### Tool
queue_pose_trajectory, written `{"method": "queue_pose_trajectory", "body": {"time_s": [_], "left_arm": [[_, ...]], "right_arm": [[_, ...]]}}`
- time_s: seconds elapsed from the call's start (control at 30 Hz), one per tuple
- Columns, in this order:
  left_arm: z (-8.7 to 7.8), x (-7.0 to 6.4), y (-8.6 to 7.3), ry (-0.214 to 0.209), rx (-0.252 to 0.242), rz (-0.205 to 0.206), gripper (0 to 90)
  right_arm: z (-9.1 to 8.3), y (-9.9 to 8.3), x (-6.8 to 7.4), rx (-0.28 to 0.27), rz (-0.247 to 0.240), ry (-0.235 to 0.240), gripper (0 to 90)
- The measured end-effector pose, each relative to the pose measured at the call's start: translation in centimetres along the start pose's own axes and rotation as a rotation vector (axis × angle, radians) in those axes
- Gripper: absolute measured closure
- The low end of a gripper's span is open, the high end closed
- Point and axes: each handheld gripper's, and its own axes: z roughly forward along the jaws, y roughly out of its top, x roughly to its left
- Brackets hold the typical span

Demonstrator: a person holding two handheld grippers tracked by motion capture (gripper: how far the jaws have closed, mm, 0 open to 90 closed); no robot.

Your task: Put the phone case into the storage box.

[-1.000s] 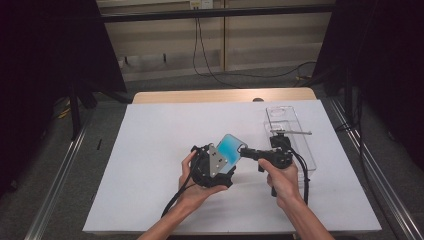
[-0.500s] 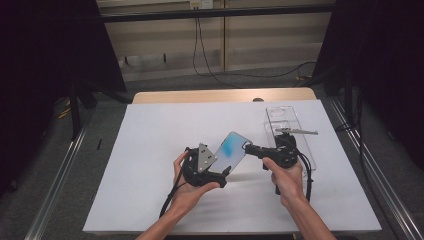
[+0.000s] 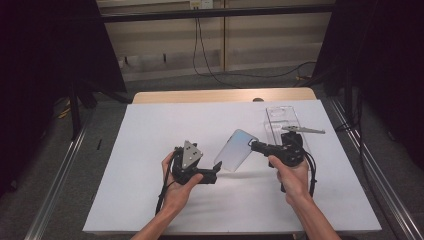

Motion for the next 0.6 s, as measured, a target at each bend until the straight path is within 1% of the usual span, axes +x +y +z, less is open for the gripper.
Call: {"method": "queue_pose_trajectory", "body": {"time_s": [0.07,0.13,0.2,0.23,0.27,0.3,0.33,0.43,0.5,0.53,0.57,0.6], "left_arm": [[-0.2,0.3,-0.2,-0.015,-0.004,-0.007,3.6],[-0.3,0.5,-0.4,-0.01,-0.014,-0.01,3.6],[-0.4,0.8,-0.7,-0.014,-0.017,-0.015,4.8],[-0.4,1.0,-0.9,-0.018,-0.023,-0.016,4.6],[-0.4,1.1,-1.0,-0.015,-0.033,-0.021,4.6],[-0.5,1.3,-1.2,-0.005,-0.059,-0.017,4.8],[-0.5,1.3,-1.2,-0.005,-0.059,-0.017,4.8],[-0.8,1.7,-1.5,-0.004,-0.084,-0.029,4.6],[-0.9,2.0,-1.6,-0.018,-0.096,-0.039,4.6],[-0.9,2.2,-1.8,-0.038,-0.112,-0.042,4.5],[-1.0,2.3,-2.0,-0.036,-0.133,-0.044,4.5],[-1.1,2.4,-2.2,-0.022,-0.154,-0.048,3.9]], "right_arm": [[-0.3,0.1,-0.1,-0.006,-0.003,-0.009,84.1],[-0.5,0.2,-0.2,-0.012,-0.012,-0.016,84.1],[-0.8,0.3,-0.3,-0.018,-0.022,-0.015,84.2],[-0.9,0.3,-0.3,-0.021,-0.027,-0.023,84.2],[-0.9,0.3,-0.3,-0.021,-0.027,-0.023,84.2],[-0.9,0.3,-0.3,-0.022,-0.036,-0.034,84.3],[-0.9,0.3,-0.3,-0.022,-0.036,-0.034,84.3],[-1.0,0.3,-0.3,-0.029,-0.043,-0.039,84.3],[-1.3,0.5,-0.3,-0.039,-0.055,-0.049,84.3],[-1.5,0.5,-0.3,-0.044,-0.055,-0.048,84.3],[-1.5,0.5,-0.3,-0.044,-0.055,-0.048,84.3],[-1.6,0.6,-0.4,-0.049,-0.055,-0.045,84.4]]}}
